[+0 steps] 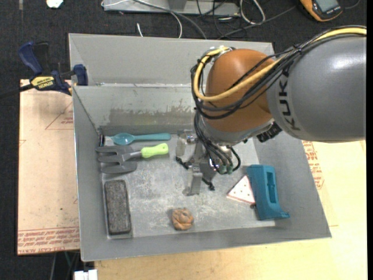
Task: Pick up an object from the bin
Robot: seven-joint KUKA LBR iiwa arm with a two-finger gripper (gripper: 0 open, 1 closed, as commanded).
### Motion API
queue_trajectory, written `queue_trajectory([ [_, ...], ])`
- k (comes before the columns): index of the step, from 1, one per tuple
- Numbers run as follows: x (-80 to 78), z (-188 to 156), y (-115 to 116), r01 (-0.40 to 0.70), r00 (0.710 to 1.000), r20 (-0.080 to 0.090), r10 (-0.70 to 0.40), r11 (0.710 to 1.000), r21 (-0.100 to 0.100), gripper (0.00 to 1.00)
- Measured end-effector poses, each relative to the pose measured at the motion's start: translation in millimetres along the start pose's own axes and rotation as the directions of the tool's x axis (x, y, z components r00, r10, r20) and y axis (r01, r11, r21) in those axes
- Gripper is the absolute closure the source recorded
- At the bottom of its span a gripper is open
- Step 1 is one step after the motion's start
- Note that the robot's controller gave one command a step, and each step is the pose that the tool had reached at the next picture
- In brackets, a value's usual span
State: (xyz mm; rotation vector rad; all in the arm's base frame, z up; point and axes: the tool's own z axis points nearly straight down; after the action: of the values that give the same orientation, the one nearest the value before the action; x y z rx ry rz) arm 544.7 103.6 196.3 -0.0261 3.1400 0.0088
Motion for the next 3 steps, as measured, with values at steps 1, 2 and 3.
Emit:
queue_trajectory([
  [1, 3.6, -16.9, -18.9, 0.053, 0.999, -0.003, -0.053, 0.999, -0.001, 0.0],
  [2, -9.1, 36.0, -30.7, 0.016, 1.0, 0.006, -0.016, 1.0, -0.001, 0.0],
  [3, -13.8, 74.6, -45.4, 0.139, 0.99, 0.002, -0.139, 0.99, -0.001, 0.0],
])
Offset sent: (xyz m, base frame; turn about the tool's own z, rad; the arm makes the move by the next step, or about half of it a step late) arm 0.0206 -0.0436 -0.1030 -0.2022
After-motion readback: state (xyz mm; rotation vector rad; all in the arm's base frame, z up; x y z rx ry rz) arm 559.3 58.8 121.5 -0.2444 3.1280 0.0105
